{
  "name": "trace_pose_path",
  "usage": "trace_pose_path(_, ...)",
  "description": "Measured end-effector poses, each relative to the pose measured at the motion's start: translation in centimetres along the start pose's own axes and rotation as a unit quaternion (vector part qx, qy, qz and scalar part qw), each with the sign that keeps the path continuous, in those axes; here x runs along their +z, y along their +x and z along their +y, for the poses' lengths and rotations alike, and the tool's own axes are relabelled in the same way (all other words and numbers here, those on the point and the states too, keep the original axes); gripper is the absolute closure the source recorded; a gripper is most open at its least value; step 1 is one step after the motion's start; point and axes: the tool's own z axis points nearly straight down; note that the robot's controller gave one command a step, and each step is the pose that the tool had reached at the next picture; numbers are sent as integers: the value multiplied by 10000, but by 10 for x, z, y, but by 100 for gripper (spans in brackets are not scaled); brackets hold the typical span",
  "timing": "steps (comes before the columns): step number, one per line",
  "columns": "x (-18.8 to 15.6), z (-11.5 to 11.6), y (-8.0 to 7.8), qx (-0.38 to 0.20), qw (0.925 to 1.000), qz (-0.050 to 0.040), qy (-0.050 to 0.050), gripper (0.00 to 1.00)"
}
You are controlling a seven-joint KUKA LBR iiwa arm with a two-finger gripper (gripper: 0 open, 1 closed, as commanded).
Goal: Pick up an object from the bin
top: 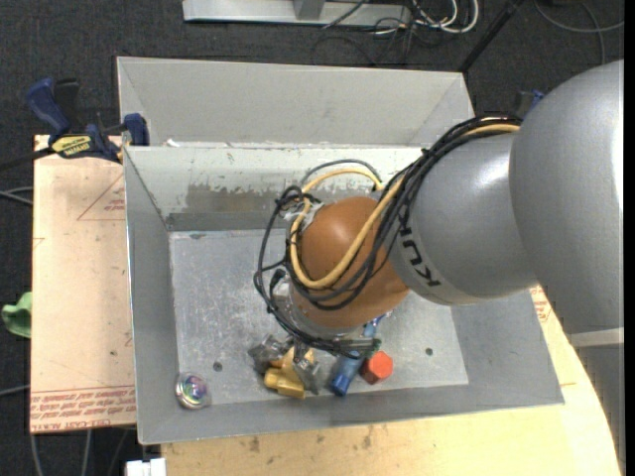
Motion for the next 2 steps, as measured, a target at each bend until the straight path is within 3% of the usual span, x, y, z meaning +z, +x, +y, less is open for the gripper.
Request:
trace_pose_path(1,-109,-21,28,131,9999,-16,27,100)
trace_pose_path(2,-160,-19,31,68,10000,-16,20,100)
